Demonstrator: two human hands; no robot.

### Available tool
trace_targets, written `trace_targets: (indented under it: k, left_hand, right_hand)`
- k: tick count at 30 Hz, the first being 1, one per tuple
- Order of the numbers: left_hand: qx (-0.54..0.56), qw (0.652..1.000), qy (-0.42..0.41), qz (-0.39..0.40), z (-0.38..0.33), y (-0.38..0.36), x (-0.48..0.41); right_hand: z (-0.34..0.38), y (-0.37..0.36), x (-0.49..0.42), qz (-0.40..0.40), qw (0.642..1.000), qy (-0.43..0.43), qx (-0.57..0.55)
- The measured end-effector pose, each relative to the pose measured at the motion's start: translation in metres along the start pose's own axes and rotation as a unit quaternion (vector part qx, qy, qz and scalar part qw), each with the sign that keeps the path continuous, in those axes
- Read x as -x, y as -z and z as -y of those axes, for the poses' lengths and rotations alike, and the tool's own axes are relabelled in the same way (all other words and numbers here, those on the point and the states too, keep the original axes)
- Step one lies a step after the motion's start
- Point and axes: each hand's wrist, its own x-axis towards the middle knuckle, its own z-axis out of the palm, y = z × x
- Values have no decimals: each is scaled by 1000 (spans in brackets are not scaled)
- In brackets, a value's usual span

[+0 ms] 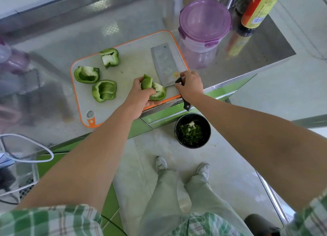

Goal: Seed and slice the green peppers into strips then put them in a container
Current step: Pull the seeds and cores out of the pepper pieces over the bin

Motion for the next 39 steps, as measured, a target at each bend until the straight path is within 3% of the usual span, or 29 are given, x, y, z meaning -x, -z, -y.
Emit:
trace_targets:
  k: [3,6,8,12,23,31,36,39]
  left_hand:
    - [-35,999,5,30,1,-6,2]
    - [-84,994,15,72,4,-20,7]
    - [-96,991,17,88,6,-33,13]
    - [-144,981,19,130,17,-61,20]
    - [-221,969,-58,95,42,-133,40]
    - [-181,981,20,60,90,-160,35]
    - [-119,990,78,25,112,-154,25]
    - [-88,989,121,3,122,-147,20]
  right_hand:
    - [-2,11,11,-45,992,71,-92]
    - [-8,26,29,37,975,142,-165]
    - [-16,34,43,98,968,165,-159]
    - [-40,46,60,108,970,184,-121]
    - [-96,87,75,138,978,99,-123]
    - [-137,68,83,112,981,-35,-151]
    - [-150,47,82,82,955,-133,-251]
    - [-155,34,80,82,961,-148,-217]
